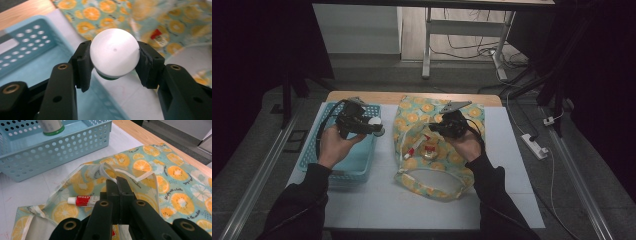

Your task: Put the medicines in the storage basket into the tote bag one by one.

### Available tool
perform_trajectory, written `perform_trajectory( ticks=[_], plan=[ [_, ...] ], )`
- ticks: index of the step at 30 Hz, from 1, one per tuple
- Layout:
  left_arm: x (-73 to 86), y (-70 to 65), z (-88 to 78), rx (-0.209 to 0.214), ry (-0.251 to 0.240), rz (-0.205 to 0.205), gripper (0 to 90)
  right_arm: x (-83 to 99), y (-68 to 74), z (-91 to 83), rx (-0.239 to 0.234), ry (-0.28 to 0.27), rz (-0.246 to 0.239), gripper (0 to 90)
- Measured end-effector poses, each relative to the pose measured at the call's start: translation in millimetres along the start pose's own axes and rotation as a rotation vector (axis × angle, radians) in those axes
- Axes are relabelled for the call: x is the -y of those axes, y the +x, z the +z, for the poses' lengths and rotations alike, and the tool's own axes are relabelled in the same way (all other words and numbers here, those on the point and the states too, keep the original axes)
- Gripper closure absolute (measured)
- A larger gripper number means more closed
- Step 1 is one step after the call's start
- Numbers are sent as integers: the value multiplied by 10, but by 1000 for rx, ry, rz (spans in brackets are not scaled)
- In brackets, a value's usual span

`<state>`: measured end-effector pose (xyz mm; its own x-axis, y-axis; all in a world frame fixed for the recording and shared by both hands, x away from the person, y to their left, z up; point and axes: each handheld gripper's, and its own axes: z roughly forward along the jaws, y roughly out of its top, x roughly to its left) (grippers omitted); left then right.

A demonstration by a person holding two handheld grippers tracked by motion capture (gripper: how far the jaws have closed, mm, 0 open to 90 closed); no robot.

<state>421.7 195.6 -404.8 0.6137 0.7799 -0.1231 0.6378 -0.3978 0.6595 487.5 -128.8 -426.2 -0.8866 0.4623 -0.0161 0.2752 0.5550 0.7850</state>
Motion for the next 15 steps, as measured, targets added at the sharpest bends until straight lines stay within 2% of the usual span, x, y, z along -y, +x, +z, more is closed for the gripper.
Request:
perform_trajectory(
  ticks=[15],
  plan=[
    [-10, -473, 273, 97, 22, 90, 508, -3, 0, -2, 1, -1, -3, 897]
  ],
)
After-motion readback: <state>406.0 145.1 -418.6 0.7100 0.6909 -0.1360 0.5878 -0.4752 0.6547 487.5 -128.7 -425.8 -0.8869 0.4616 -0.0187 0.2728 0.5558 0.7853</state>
